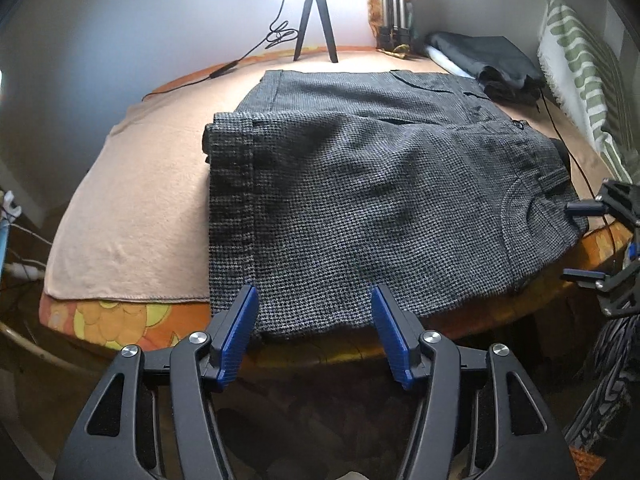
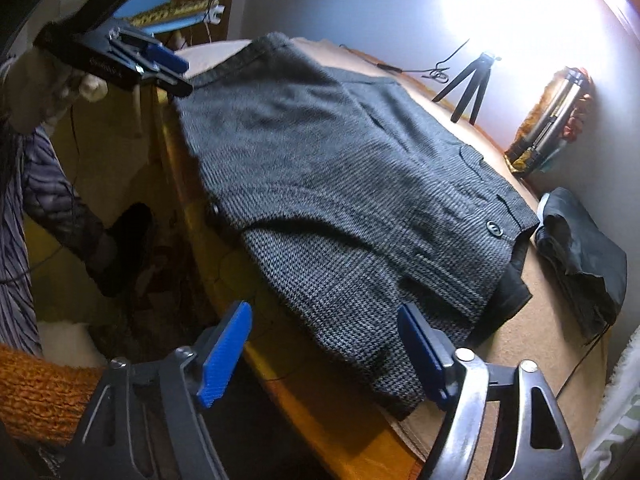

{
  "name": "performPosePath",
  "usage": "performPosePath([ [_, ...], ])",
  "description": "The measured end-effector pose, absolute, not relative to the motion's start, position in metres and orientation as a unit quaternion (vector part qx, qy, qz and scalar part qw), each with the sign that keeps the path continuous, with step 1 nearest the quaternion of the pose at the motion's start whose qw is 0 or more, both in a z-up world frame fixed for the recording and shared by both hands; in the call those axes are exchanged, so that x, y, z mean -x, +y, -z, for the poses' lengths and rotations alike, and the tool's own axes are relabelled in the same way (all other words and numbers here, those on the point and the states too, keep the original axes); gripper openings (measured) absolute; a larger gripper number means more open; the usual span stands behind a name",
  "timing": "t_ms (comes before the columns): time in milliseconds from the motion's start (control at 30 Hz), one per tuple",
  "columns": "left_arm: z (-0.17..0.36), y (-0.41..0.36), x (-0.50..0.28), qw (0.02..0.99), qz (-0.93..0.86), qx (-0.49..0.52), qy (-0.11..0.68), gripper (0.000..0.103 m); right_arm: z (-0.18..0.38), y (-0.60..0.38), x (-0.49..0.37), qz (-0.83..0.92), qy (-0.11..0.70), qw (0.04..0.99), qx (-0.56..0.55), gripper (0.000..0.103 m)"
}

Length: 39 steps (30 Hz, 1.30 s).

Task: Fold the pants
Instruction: 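Grasp the trouser waistband with the right tool while the left tool approaches the hem, then grasp the trouser hem with the left tool while the right tool holds the waistband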

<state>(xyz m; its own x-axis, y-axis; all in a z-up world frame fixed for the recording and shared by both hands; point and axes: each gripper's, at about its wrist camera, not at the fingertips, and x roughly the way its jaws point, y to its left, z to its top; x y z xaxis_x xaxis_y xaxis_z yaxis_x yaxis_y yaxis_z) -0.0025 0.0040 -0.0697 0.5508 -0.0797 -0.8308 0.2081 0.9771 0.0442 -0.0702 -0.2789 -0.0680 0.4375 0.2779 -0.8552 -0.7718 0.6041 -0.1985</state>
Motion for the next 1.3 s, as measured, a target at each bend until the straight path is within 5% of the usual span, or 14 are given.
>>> performPosePath([
  [133, 0.069, 0.013, -0.001, 0.879, 0.068, -0.046, 0.47, 0.058, 0.073, -0.277, 0.066, -0.324, 0.425, 0.79, 0.3, 0.052],
  [167, 0.068, 0.017, -0.002, 0.879, 0.064, -0.038, 0.472, 0.059, 0.073, -0.277, 0.064, -0.325, 0.426, 0.791, 0.297, 0.037],
  [500, 0.063, 0.024, 0.005, 0.881, 0.069, -0.046, 0.465, 0.059, 0.051, -0.283, 0.051, -0.337, 0.428, 0.806, 0.234, 0.015],
  [967, 0.081, -0.024, 0.004, 0.857, 0.145, -0.179, 0.461, 0.059, 0.018, -0.286, 0.022, -0.309, 0.408, 0.842, 0.167, 0.01],
  [1233, 0.096, -0.022, -0.011, 0.849, 0.139, -0.196, 0.47, 0.035, 0.005, -0.293, 0.017, -0.305, 0.399, 0.854, 0.135, 0.01],
  [1300, 0.098, -0.024, -0.013, 0.849, 0.14, -0.199, 0.47, 0.02, 0.004, -0.293, 0.017, -0.304, 0.398, 0.855, 0.135, 0.01],
])
